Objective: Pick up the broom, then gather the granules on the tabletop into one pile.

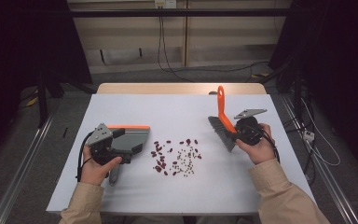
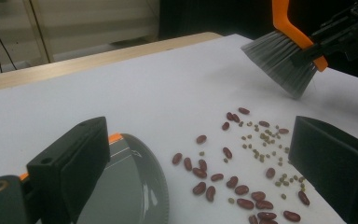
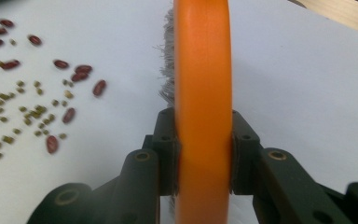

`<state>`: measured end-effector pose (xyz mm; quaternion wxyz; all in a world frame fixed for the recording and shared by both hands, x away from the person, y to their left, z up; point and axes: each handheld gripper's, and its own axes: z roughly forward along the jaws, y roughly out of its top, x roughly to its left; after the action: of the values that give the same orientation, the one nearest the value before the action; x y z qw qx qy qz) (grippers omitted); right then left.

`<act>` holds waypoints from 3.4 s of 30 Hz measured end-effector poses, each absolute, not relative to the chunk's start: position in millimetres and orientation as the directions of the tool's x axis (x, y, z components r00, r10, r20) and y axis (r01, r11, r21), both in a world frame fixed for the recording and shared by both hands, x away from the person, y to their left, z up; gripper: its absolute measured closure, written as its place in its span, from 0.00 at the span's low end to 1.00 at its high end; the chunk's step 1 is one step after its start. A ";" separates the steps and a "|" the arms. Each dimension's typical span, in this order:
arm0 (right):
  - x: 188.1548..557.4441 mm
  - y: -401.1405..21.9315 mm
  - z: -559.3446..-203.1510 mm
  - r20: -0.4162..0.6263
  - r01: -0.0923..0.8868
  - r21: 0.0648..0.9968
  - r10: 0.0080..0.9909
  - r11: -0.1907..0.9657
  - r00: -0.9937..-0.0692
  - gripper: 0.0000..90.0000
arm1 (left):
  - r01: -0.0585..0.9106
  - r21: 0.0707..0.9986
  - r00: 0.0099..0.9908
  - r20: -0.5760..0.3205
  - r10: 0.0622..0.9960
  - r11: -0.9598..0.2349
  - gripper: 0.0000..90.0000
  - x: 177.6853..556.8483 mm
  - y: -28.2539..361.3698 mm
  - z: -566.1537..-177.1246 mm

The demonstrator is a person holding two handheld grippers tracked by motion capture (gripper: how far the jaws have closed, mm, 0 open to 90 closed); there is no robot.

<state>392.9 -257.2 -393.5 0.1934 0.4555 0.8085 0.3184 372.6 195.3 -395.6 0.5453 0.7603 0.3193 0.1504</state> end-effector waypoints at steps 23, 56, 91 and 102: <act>413.3 -232.4 -420.8 -0.002 0.585 0.740 0.871 0.331 -0.491 0.78 | 0.320 0.924 0.753 -0.114 0.648 -0.210 0.06 369.7 197.1 -400.2; 394.0 -165.0 -424.6 -0.102 0.506 0.747 0.827 0.430 -0.552 0.78 | 0.299 0.932 0.760 -0.103 0.642 -0.204 0.06 367.1 200.2 -398.8; 368.6 -134.7 -423.5 -0.134 0.441 0.732 0.745 0.519 -0.654 0.78 | 0.294 0.932 0.765 -0.095 0.637 -0.214 0.06 365.2 201.6 -399.8; 364.6 -134.8 -422.8 -0.131 0.438 0.730 0.736 0.525 -0.664 0.78 | 0.298 0.929 0.761 -0.092 0.642 -0.221 0.06 365.9 207.2 -400.2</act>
<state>364.6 -134.8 -422.8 0.2180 0.3471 0.8455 0.3423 365.9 207.2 -400.2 0.5432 0.7652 0.3072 0.1582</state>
